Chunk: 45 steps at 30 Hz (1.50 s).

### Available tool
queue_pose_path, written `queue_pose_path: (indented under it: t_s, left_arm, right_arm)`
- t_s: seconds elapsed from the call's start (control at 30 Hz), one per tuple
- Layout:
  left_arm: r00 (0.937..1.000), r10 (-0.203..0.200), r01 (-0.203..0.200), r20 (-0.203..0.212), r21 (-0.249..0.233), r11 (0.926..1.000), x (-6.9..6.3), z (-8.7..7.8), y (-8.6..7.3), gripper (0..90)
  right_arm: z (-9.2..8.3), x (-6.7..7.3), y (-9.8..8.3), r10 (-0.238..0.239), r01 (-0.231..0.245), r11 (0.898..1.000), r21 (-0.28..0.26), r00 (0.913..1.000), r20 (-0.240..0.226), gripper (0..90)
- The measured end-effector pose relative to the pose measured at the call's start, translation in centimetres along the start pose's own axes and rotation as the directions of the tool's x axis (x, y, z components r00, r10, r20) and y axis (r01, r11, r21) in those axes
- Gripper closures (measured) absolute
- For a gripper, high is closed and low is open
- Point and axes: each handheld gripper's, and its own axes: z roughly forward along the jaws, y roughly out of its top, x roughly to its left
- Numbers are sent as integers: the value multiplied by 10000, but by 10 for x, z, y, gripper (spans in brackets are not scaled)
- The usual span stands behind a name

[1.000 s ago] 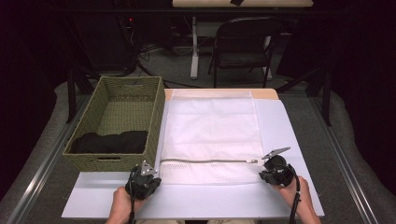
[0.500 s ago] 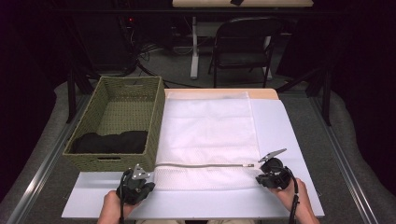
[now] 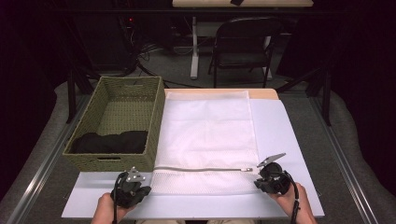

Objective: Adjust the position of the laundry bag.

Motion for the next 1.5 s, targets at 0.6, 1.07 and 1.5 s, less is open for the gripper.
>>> queue_pose_path:
  t_s: [0.6,1.07,1.5]
  left_arm:
    - [9991,114,-122,402,195,9997,-4,-4,-10,892]
    - [9964,-113,93,841,237,9997,1,-10,-15,889]
    - [9923,18,-79,1242,486,9988,2,-13,-15,884]
  right_arm:
    - [-4,7,-11,-92,92,10000,12,9997,-231,843]
    - [-10,11,-13,-261,281,9992,300,9976,-647,839]
    - [-7,12,-17,-521,594,9949,819,9947,-884,829]
